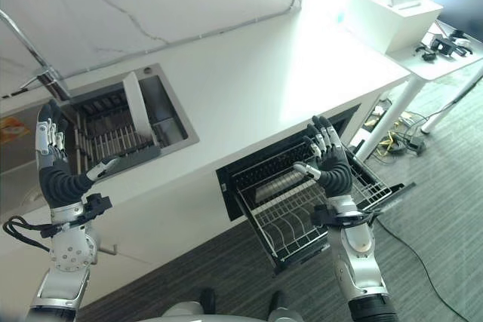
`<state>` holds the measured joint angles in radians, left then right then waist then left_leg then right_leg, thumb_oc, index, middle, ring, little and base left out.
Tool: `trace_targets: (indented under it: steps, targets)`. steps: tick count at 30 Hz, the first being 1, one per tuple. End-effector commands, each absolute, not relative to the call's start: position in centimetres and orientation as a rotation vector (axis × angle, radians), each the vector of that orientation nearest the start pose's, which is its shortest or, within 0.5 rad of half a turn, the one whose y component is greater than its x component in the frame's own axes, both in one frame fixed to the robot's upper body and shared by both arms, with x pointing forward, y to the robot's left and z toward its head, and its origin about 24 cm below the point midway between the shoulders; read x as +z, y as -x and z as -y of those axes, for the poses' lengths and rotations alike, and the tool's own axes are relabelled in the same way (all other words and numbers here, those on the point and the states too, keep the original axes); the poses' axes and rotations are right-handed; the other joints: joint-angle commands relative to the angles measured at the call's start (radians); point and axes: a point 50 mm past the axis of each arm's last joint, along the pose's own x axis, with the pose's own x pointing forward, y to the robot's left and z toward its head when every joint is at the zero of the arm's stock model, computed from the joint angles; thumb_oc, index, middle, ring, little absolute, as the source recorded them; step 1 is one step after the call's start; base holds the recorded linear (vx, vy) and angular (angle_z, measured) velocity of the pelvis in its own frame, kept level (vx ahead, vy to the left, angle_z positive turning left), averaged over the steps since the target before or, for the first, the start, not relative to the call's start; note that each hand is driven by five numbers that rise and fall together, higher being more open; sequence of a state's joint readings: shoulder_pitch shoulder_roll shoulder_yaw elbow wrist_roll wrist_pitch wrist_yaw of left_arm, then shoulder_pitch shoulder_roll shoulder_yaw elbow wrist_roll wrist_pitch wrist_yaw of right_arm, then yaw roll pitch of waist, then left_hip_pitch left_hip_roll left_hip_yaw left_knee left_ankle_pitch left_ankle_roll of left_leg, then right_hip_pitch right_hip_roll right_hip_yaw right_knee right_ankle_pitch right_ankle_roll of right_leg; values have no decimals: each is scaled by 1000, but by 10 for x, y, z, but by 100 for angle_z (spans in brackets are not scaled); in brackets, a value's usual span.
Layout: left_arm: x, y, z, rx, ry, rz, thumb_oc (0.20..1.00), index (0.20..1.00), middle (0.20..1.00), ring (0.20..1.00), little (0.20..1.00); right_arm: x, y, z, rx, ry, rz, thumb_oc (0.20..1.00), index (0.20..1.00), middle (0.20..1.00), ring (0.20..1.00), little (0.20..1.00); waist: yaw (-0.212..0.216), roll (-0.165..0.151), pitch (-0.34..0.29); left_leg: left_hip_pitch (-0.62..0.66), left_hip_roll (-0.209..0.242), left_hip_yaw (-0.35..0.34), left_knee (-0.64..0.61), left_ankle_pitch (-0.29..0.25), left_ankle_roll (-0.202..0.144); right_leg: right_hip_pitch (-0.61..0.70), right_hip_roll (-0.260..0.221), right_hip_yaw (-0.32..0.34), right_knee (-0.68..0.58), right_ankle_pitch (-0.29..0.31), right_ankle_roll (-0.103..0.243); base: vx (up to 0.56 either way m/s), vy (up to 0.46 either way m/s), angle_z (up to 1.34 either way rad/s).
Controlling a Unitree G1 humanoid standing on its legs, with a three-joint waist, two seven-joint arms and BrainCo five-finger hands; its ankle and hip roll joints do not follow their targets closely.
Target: Place the dishes in the dishwasher.
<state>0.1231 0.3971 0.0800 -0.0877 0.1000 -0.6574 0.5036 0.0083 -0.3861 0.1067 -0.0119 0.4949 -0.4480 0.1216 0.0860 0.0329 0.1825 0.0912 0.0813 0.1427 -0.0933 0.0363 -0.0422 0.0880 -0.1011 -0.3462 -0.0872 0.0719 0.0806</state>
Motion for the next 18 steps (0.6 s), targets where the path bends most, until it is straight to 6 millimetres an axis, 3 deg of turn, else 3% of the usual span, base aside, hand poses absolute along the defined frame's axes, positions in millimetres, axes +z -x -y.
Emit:
trace_targets:
  steps: [1,3,5,7,9,12,14,16,17,18]
  targets:
    - [137,-209,-238,194,-206,799,1000,1000,1000,1000,1000,124,-247,183,239,-150,579,1000,1000,1000,1000,1000,17,-18,-24,-29,-17,-27,6,-37,11,41,-65,-9,109,-140,46,4,-12,11]
    - [136,-212,-229,-33,-27,759,1000,1000,1000,1000,1000,126,-247,179,244,-154,587,1000,1000,1000,1000,1000,23,-17,-20,-24,-18,-30,6,-40,12,48,-66,-14,111,-143,47,-12,-6,21]
    - [132,-215,-207,-342,168,701,1000,1000,1000,1000,1000,127,-249,175,238,-170,588,1000,1000,1000,1000,1000,27,-12,-20,-28,-18,-28,6,-38,14,49,-65,-21,108,-138,48,-43,5,18]
    - [122,-219,-175,-618,365,578,1000,1000,1000,1000,1000,125,-252,173,233,-193,584,1000,1000,1000,1000,1000,23,-9,-16,-24,-17,-25,6,-41,14,53,-65,-24,109,-139,50,-42,0,5]
    - [106,-220,-146,-816,440,399,1000,1000,1000,1000,1000,124,-254,173,228,-215,585,1000,1000,1000,1000,1000,16,-7,-19,-28,-16,-18,6,-40,14,51,-65,-27,107,-132,54,-41,-21,1]
    - [81,-217,-131,-865,300,245,1000,1000,1000,1000,1000,126,-257,179,224,-228,593,1000,1000,1000,1000,1000,4,-5,-18,-23,-14,-8,6,-43,15,52,-61,-23,110,-135,55,-11,-10,0]
    - [65,-216,-133,-821,157,171,1000,1000,1000,1000,1000,128,-258,184,224,-230,597,1000,1000,1000,1000,1000,0,-3,-20,-21,-13,-5,6,-47,16,52,-59,-19,111,-139,54,0,0,0]
    - [45,-214,-140,-786,-117,113,1000,1000,1000,1000,1000,131,-258,191,236,-222,608,1000,1000,1000,1000,1000,-4,-3,-20,-21,-13,-2,6,-47,16,51,-55,-15,111,-142,51,0,0,0]
    - [22,-211,-150,-726,-189,1,1000,1000,1000,1000,1000,136,-259,195,258,-218,622,1000,1000,1000,1000,1000,-8,-4,-22,-24,-11,1,6,-45,14,48,-51,-11,110,-145,47,0,0,0]
    - [12,-209,-154,-702,-226,-34,1000,1000,1000,1000,1000,139,-259,196,269,-217,632,1000,1000,1000,1000,1000,-7,-2,-22,-24,-10,2,6,-45,14,49,-50,-10,108,-145,46,0,0,0]
